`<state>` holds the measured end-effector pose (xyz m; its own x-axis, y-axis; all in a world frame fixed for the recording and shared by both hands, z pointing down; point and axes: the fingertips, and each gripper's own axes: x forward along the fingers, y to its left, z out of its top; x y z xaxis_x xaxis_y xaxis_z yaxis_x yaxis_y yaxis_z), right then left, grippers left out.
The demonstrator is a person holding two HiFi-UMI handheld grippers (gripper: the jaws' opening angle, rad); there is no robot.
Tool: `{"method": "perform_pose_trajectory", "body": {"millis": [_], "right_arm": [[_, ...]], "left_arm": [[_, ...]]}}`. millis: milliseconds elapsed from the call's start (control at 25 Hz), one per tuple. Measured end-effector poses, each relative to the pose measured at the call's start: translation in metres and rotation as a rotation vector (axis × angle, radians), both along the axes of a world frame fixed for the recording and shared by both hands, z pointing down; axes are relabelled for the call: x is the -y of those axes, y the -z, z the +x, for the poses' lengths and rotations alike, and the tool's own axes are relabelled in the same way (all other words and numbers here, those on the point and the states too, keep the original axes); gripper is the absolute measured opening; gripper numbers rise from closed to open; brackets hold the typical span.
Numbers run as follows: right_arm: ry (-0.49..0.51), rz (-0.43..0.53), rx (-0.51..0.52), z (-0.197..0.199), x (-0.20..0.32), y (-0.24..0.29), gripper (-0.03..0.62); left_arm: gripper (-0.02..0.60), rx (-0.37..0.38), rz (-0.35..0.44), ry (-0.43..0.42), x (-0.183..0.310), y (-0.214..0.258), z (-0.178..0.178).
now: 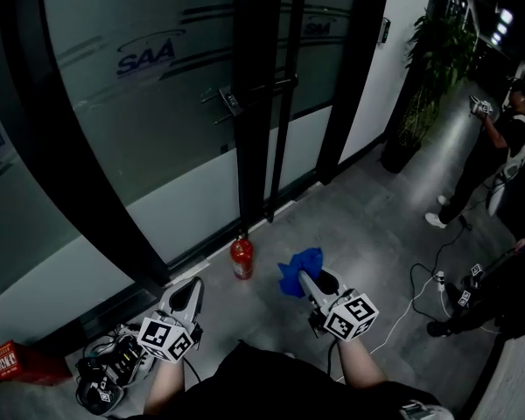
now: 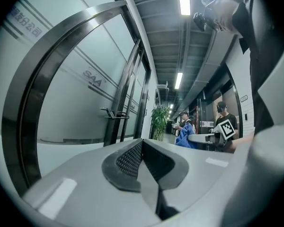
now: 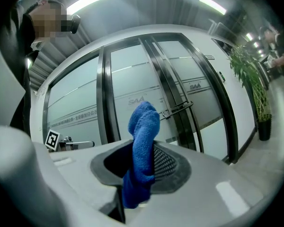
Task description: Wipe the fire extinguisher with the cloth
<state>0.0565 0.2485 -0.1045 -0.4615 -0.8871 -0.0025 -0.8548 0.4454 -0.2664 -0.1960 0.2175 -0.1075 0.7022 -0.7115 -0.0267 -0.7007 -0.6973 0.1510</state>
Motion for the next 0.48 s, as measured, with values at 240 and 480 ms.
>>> {"method": "perform_pose_trajectory", "body": {"millis": [240, 480], "right_arm": [[-0.022, 0.008, 0.001, 0.009, -0.007, 0.000, 0.107], [-0.026, 0.007, 0.005, 0.011, -0.007, 0.001, 0.107]], "left_arm": [[0.008, -0.011, 0.004, -0.013, 0.001, -0.002, 0.007], [0.008, -0.019, -0.015, -0.046, -0.001, 0.004, 0.024]]}}
